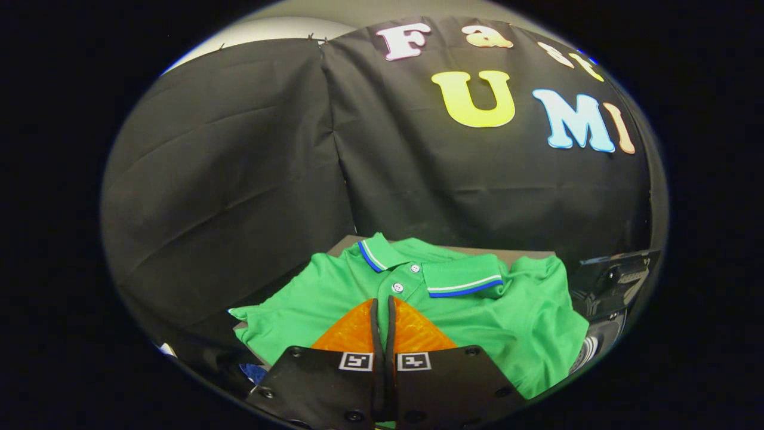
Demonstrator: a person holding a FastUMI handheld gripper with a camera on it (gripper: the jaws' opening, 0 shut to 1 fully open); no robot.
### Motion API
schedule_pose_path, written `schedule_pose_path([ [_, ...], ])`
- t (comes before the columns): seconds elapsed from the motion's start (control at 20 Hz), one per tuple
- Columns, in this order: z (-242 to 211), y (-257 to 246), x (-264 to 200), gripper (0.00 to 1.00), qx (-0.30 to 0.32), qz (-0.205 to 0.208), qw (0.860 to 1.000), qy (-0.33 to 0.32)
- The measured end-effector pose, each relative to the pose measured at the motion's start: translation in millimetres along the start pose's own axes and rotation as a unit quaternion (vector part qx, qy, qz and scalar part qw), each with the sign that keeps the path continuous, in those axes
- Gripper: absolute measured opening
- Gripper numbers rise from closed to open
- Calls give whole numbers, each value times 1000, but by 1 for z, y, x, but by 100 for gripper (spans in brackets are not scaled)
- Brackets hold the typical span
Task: Put the clothes into the washing machine and then close the washing machine lid.
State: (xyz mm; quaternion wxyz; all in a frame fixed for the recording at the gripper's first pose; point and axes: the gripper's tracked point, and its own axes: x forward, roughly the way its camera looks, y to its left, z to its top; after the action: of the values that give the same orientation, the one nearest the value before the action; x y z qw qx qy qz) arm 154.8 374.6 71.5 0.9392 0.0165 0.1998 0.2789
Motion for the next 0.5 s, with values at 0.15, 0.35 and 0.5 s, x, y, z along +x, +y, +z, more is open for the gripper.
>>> schedule_pose_path([
  [0.15,14,1,-11,1,-12,13,1000,-21],
  [0.35,26,-7,-28,1,-25,31,998,-39],
  [0.5,34,-14,-39,1,-32,44,997,-56],
])
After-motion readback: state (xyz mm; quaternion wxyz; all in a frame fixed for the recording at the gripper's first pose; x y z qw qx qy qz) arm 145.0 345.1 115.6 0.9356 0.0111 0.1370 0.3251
